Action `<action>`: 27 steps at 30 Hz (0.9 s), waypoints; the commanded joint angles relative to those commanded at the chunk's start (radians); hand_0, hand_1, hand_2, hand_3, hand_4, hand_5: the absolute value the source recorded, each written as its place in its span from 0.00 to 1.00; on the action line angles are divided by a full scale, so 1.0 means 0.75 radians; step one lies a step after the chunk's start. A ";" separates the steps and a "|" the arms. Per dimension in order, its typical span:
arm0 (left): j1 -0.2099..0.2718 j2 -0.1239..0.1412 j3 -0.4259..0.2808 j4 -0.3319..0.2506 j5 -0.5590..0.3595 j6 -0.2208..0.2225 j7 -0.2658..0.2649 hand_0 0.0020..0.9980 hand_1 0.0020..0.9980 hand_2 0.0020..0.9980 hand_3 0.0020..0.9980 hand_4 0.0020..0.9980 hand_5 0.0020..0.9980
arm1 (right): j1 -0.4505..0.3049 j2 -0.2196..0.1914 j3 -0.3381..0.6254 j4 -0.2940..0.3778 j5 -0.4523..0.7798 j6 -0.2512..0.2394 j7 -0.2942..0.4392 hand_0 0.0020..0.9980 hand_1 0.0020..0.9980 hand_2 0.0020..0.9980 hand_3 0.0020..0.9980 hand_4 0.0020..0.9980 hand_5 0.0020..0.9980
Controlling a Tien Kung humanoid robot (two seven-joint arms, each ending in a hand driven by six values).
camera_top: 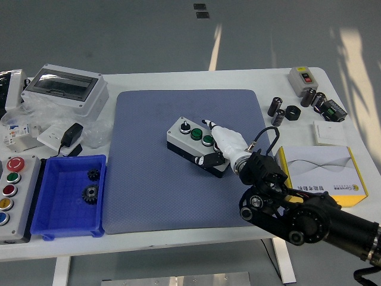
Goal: Pick up the button,place it on the desk,press the button,press the button
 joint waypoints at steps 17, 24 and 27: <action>0.004 -0.002 0.011 0.000 -0.010 -0.004 -0.015 0.63 0.58 0.56 0.61 0.63 0.19 | -0.005 -0.006 0.003 -0.013 -0.083 -0.039 0.017 0.17 0.37 0.43 0.91 0.31 0.00; 0.005 -0.003 0.011 0.000 -0.012 -0.004 -0.015 0.63 0.58 0.56 0.61 0.63 0.19 | -0.011 -0.028 0.011 0.014 -0.055 -0.045 0.092 0.12 0.33 0.39 0.69 0.23 0.00; 0.005 -0.004 0.009 0.000 -0.012 -0.004 -0.016 0.63 0.58 0.56 0.61 0.63 0.20 | -0.017 -0.067 0.035 0.063 -0.014 -0.039 0.163 0.09 0.29 0.38 0.56 0.23 0.00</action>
